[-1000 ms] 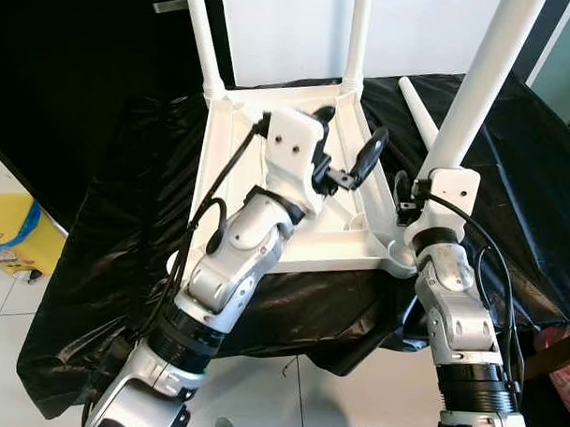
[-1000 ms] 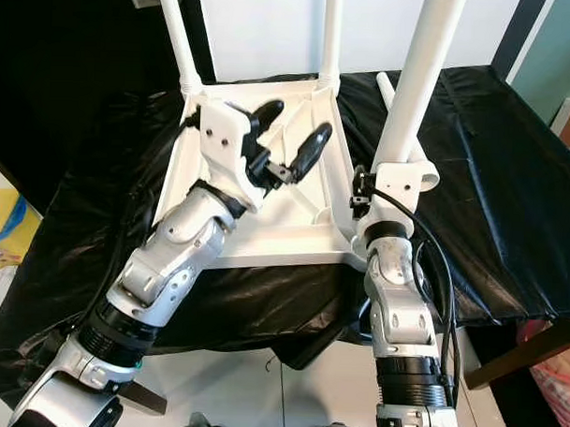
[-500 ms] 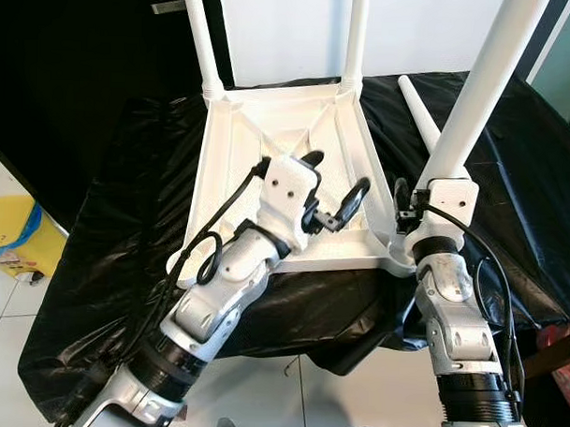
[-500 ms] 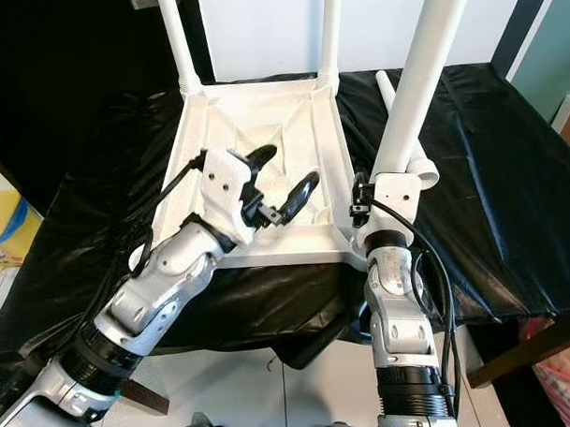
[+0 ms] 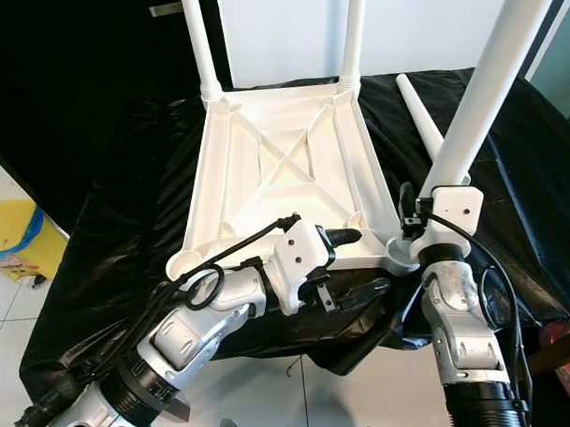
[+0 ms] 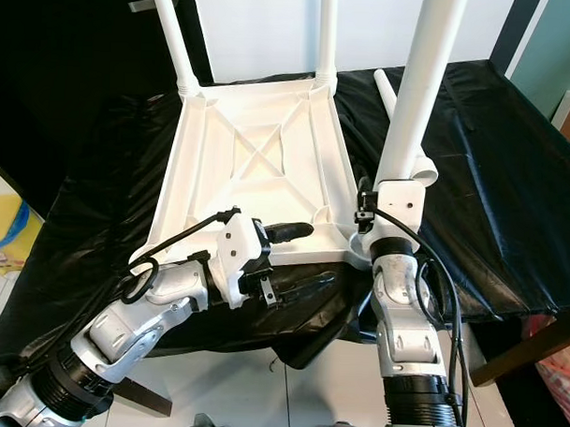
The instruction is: Building children table
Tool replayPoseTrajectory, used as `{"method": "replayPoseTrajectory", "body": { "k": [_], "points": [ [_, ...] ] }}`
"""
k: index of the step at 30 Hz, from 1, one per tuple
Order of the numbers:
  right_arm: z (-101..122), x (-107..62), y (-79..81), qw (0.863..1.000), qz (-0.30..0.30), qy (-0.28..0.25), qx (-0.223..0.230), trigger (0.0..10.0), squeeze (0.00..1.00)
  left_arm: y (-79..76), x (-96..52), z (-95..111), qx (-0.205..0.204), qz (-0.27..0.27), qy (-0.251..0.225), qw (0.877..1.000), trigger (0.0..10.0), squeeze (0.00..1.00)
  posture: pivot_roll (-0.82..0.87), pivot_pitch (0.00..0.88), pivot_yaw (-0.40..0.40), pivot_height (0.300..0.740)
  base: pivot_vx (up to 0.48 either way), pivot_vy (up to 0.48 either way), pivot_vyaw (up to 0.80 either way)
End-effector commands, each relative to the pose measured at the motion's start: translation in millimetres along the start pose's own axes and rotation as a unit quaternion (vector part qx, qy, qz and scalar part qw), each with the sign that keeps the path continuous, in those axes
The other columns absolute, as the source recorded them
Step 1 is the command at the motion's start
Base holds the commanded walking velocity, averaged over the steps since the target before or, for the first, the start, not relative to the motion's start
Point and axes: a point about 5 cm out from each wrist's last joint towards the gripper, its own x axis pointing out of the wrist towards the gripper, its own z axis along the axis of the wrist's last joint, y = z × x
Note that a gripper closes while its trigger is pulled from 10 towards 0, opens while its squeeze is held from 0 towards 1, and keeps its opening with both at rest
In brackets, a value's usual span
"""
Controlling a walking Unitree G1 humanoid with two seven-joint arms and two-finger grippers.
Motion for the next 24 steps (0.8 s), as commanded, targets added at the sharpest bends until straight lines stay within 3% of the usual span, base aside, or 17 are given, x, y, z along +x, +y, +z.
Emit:
{"method": "replayPoseTrajectory", "body": {
  "k": [1,20,24],
  "points": [
    [3.7,-2.0,2.0,1.000,0.004,-0.013,0.002,10.0,0.00,-5.1,0.0,-3.7,-0.006,-0.023,0.011,1.000,10.0,0.00,-0.11,0.068,0.078,0.740,0.000,0.000,0.00],
    [0.6,-6.1,2.3,0.999,0.013,-0.026,0.026,10.0,0.00,3.7,-0.7,-6.5,-0.005,-0.012,0.032,0.999,10.0,0.00,-0.11,0.080,0.084,0.740,0.000,0.000,0.00],
    [-21.2,-7.4,10.2,0.999,0.027,0.002,0.042,10.0,0.00,5.8,0.2,-4.1,-0.006,-0.002,0.031,0.999,10.0,0.00,-0.10,0.085,0.083,0.740,0.000,0.000,0.00]
  ]
}}
